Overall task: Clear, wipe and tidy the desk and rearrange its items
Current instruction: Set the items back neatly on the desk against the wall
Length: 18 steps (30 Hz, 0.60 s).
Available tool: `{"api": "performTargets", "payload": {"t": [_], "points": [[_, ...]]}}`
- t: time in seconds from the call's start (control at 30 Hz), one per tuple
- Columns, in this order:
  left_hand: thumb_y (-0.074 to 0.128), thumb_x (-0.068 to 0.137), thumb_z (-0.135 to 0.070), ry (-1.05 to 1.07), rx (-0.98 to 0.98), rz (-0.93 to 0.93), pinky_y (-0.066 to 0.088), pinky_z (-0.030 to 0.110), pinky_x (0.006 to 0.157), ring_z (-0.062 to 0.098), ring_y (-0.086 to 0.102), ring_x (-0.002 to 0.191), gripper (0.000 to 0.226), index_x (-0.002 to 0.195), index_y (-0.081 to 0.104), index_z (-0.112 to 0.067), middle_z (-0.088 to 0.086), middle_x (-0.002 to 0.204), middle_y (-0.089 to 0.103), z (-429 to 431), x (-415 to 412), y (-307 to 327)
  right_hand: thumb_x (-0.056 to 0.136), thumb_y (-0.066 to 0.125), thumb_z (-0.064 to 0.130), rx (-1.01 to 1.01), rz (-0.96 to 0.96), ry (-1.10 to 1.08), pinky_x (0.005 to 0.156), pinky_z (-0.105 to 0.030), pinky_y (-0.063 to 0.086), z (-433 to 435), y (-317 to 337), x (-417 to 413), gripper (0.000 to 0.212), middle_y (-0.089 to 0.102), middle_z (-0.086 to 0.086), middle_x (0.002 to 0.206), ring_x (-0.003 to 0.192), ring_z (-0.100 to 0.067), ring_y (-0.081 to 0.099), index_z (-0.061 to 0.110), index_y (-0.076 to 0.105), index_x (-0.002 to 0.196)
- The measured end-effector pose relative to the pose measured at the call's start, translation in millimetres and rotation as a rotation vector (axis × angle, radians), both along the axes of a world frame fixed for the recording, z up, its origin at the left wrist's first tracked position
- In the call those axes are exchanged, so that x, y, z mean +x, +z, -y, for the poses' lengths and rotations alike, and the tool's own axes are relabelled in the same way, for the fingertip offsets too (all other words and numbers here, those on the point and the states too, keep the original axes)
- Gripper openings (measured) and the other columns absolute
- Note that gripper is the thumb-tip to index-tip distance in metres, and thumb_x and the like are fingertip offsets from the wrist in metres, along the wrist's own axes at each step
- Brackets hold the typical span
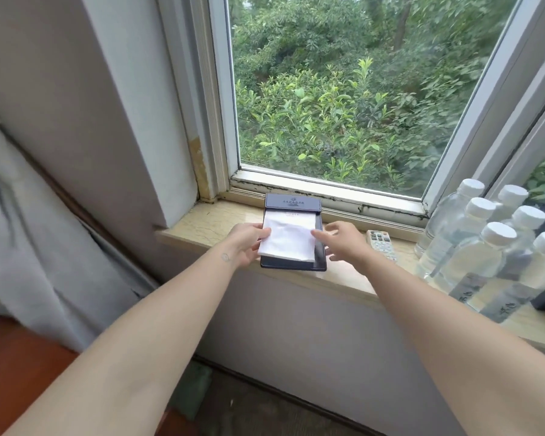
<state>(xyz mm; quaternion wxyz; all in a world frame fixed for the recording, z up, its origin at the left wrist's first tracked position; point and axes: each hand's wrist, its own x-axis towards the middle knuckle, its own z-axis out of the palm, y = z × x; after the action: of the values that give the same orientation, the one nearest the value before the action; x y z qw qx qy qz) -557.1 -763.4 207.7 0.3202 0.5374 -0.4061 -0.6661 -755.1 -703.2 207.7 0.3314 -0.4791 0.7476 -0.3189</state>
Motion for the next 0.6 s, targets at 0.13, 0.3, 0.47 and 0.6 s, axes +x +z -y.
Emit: {"api": "performTargets", "payload": {"t": [0.13,0.3,0.47,0.6], "points": [[0.056,0.097,-0.001,0.004,-0.016,-0.038,0.055,0.029,0.084,0.020,0.066,0.091,0.011,0.104,0.061,-0.009,0.009,0.103,0.068,0.3,57.7,0.1,0.092,0.065,0.036,-0.036,0.160,0.020,0.058,-0.031,0.054,25.2,6.1,49.1,0.042,0.060,-0.005,0.078,0.060,-0.018,0.060,0.004,0.060,0.117],[0.052,0.095,0.000,0.146,-0.043,-0.015,0.053,0.024,0.063,0.015,0.065,0.073,0.016,0.091,0.062,-0.012,0.005,0.086,0.068,-14.9,139.3,9.1,0.088,0.068,0.039,0.024,0.185,0.176,0.065,-0.034,0.057,51.4,5.9,126.4,0.030,0.063,-0.006,0.082,0.061,-0.019,0.061,0.010,0.062,0.095],[0.056,0.098,-0.029,0.346,0.034,-0.036,0.052,0.025,0.060,0.016,0.060,0.071,0.016,0.093,0.063,-0.015,0.002,0.083,0.063,-36.6,226.9,12.3,0.084,0.075,0.029,0.049,0.181,0.393,0.067,-0.037,0.060,67.0,7.4,220.8,0.022,0.063,-0.005,0.072,0.063,-0.020,0.061,0.012,0.061,0.081],[0.058,0.100,-0.028,0.525,-0.038,0.100,0.051,0.025,0.063,0.012,0.065,0.085,0.027,0.123,0.058,-0.014,0.006,0.113,0.068,-63.4,301.9,4.9,0.084,0.076,0.032,0.092,0.186,0.554,0.065,-0.034,0.062,66.6,10.5,304.3,0.025,0.067,-0.003,0.075,0.065,-0.018,0.066,0.012,0.064,0.092]]}}
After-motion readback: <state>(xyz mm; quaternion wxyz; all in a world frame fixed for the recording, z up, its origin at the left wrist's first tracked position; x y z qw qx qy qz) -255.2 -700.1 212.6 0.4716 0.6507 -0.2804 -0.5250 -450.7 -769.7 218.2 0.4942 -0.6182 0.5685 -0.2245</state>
